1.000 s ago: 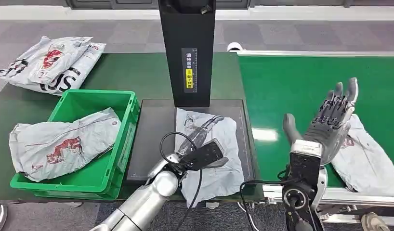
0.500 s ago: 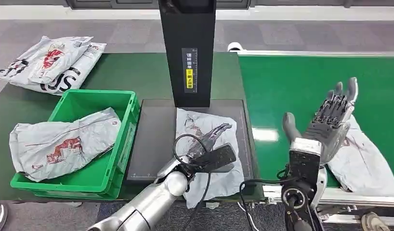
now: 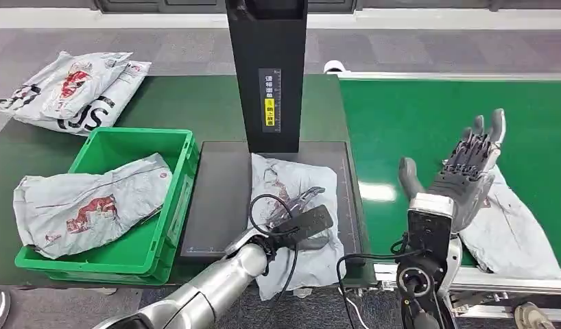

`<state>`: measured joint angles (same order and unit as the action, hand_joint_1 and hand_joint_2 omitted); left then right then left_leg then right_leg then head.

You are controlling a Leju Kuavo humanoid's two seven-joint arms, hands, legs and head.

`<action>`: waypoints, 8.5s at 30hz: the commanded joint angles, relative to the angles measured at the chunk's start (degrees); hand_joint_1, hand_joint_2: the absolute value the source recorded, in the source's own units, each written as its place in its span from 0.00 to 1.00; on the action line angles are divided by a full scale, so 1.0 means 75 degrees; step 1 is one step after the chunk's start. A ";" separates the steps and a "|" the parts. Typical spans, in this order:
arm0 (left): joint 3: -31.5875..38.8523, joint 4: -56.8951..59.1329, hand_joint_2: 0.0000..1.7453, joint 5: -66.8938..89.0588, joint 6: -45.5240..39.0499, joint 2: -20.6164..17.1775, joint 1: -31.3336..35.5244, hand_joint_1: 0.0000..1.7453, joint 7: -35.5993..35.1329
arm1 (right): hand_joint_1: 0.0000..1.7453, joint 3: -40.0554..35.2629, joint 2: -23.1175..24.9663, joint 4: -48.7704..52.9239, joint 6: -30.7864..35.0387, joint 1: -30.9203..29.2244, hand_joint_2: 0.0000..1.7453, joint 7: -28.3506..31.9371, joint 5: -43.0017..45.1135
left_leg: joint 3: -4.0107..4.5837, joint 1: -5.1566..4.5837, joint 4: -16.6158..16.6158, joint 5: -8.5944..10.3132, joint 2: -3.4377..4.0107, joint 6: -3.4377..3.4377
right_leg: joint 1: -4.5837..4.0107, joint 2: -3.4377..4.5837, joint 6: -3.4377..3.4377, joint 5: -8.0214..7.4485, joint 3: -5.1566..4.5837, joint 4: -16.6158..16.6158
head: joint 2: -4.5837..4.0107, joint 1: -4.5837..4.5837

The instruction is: Moved the parcel from conveyor to table for the left to box.

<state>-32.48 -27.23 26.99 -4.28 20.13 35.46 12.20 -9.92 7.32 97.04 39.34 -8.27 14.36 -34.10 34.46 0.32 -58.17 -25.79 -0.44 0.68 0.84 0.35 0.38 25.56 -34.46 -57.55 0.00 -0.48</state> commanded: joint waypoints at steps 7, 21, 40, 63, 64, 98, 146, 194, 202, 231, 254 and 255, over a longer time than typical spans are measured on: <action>-0.0575 0.0881 1.00 0.0100 -0.0218 -0.0017 0.0416 1.00 0.0075 | 0.00 0.0386 0.0126 0.0020 -0.0032 -0.0084 1.00 0.0017 0.0052 | -0.0028 0.0003 0.0015 -0.0001 0.0003 -0.0001 | -0.0005 -0.0007 -0.0006 0.0001 0.0030 0.0017 | 0.0000 0.0000; 0.0057 0.0546 1.00 0.0119 -0.1166 -0.0479 0.0641 1.00 0.0464 | 0.00 0.0443 -0.0010 0.0173 0.0080 0.0140 1.00 0.0072 0.0116 | -0.0020 0.0003 0.0011 0.0000 0.0006 0.0001 | -0.0005 0.0000 -0.0006 -0.0002 0.0020 0.0011 | -0.0003 0.0000; 0.1814 -0.5942 1.00 0.1784 -0.1581 -0.2505 0.0050 1.00 -0.0237 | 0.00 0.0886 -0.0218 0.0653 0.0088 0.0753 1.00 0.0327 0.0290 | -0.0001 0.0006 0.0005 0.0001 0.0010 0.0005 | -0.0006 0.0007 -0.0006 0.0001 0.0000 -0.0005 | 0.0000 0.0000; 0.4434 -0.7684 1.00 0.2844 -0.2572 -0.4452 -0.1355 1.00 -0.0976 | 0.00 0.0774 -0.0432 0.0360 -0.0219 0.1485 1.00 -0.0022 0.0270 | -0.0019 0.0019 0.0018 -0.0003 0.0020 0.0009 | -0.0019 0.0018 -0.0016 0.0007 0.0018 0.0007 | -0.0003 -0.0003; 0.4696 -0.7658 1.00 0.2963 -0.2561 -0.4489 -0.1522 1.00 -0.0956 | 0.00 0.0757 -0.0395 0.0315 -0.0215 0.1458 1.00 -0.0024 0.0257 | -0.0032 0.0015 0.0026 -0.0006 0.0041 0.0010 | -0.0016 0.0037 -0.0018 0.0007 0.0022 0.0009 | 0.0000 0.0000; 0.4503 -0.7263 1.00 0.2128 -0.1009 -0.3284 -0.3691 0.00 -0.0687 | 0.00 0.0391 -0.0451 0.0169 -0.0808 0.1366 1.00 -0.0540 0.0280 | -0.0021 0.0016 0.0020 -0.0021 -0.0001 0.0042 | -0.0037 0.0000 -0.0040 0.0033 0.0014 0.0004 | -0.0003 -0.0003; 0.0909 -0.7212 1.00 -0.2698 0.0116 -0.2067 -0.2402 0.00 0.0126 | 0.00 0.1181 -0.0136 -0.2945 -0.0418 0.0212 1.00 -0.2346 -0.2184 | -0.0041 0.0017 0.0026 -0.0010 -0.0027 0.0032 | -0.0033 -0.0032 -0.0030 0.0019 0.0052 0.0025 | 0.0000 -0.0003; 0.1929 -0.7442 1.00 -0.2653 -0.0021 -0.1830 -0.3060 0.00 0.0519 | 0.00 0.5180 -0.0730 -0.9547 -0.0820 -0.1682 1.00 -0.2628 -0.4067 | -0.0023 0.0006 0.0010 -0.0023 -0.0003 0.0020 | -0.0008 -0.0001 -0.0020 0.0020 0.0023 0.0006 | 0.0000 0.0000; 0.1968 -0.7562 1.00 -0.2637 -0.0020 -0.1845 -0.3117 0.00 0.0510 | 1.00 0.4870 -0.0680 -0.9563 -0.0823 -0.1774 1.00 -0.2694 -0.4174 | -0.0026 0.0005 0.0010 -0.0023 -0.0004 0.0021 | -0.0006 -0.0002 -0.0018 0.0021 0.0026 0.0005 | -0.0003 0.0000; 0.2041 -0.7920 1.00 -0.2407 -0.0217 -0.1830 -0.3365 0.00 0.0420 | 0.98 0.3912 -0.0007 -0.5799 -0.0435 -0.0843 1.00 -0.1596 -0.3382 | -0.0012 0.0000 0.0006 -0.0024 0.0005 0.0021 | -0.0001 0.0010 -0.0019 0.0018 0.0010 -0.0005 | 0.0000 0.0000; 0.2011 -0.7398 1.00 -0.2251 0.0010 -0.1614 -0.2972 0.00 0.0590 | 0.00 0.1725 -0.0062 -0.1863 -0.0837 -0.0307 1.00 -0.1182 -0.2420 | -0.0023 0.0005 0.0010 -0.0015 -0.0004 0.0016 | -0.0006 -0.0004 -0.0017 0.0015 0.0025 0.0006 | 0.0000 -0.0003; 0.2003 -0.7421 1.00 -0.2251 0.0037 -0.1627 -0.2967 0.00 0.0573 | 0.00 0.1817 -0.0153 -0.2548 -0.0979 -0.0478 1.00 -0.1742 -0.3143 | -0.0031 0.0008 0.0015 -0.0014 -0.0001 0.0015 | -0.0010 -0.0003 -0.0018 0.0012 0.0035 0.0015 | 0.0000 0.0000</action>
<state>-19.58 -86.25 10.01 -4.55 7.61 10.80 16.72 5.95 8.92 87.34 37.16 -7.37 11.64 -48.71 34.40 0.34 -58.16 -25.90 -0.58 0.80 0.82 0.26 0.28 25.70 -34.37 -57.58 0.00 -0.48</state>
